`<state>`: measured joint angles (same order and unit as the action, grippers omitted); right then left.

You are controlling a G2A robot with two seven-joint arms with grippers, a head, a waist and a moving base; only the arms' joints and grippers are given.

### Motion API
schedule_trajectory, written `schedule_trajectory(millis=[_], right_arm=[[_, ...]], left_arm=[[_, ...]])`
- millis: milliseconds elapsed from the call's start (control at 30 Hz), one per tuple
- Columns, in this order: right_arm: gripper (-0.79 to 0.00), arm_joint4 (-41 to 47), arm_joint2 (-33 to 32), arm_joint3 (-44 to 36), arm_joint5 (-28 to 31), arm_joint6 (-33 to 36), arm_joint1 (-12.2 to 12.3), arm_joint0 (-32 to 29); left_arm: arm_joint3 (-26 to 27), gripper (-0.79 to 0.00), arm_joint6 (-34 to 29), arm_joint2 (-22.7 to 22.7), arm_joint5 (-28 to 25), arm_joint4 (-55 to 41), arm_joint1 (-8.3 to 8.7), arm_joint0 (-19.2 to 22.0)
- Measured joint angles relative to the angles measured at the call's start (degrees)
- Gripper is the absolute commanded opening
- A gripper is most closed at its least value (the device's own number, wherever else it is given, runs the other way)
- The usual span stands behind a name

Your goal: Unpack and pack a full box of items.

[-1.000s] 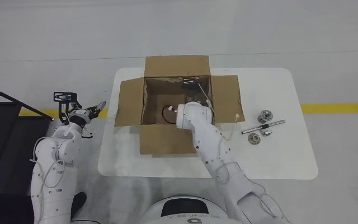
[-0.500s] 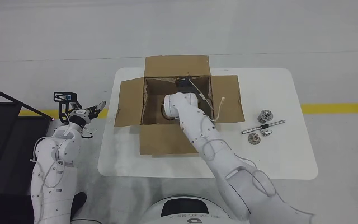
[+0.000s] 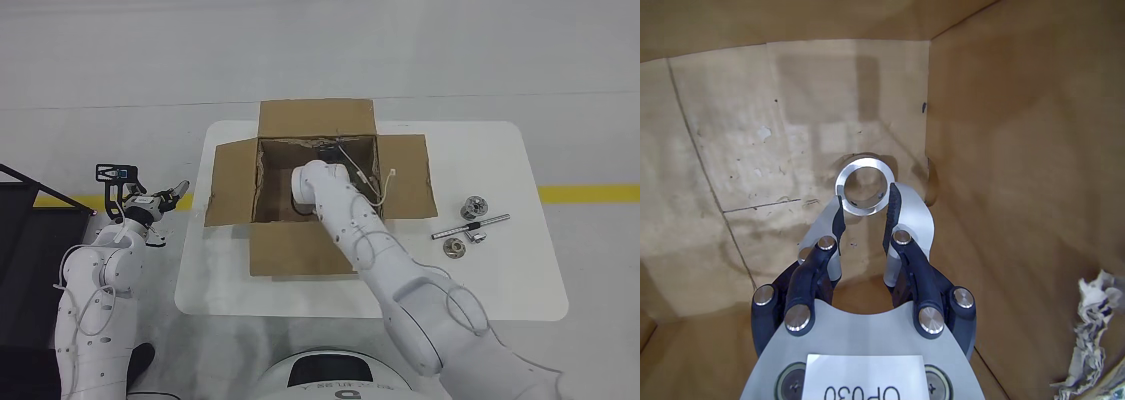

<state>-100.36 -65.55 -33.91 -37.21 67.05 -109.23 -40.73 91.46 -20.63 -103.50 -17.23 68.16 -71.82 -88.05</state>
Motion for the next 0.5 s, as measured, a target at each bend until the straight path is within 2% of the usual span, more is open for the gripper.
schedule_trajectory(millis=[167, 500], right_arm=[[-0.502, 0.9, -0.4, 4.3, -1.8, -1.8, -0.8, 1.9], [-0.529, 3.6, -1.3, 9.4, -3.3, -4.1, -1.8, 4.7]], left_arm=[[0.0, 0.0, 0.0, 0.0, 0.0, 0.0, 0.0, 0.0], [0.0, 0.0, 0.0, 0.0, 0.0, 0.0, 0.0, 0.0]])
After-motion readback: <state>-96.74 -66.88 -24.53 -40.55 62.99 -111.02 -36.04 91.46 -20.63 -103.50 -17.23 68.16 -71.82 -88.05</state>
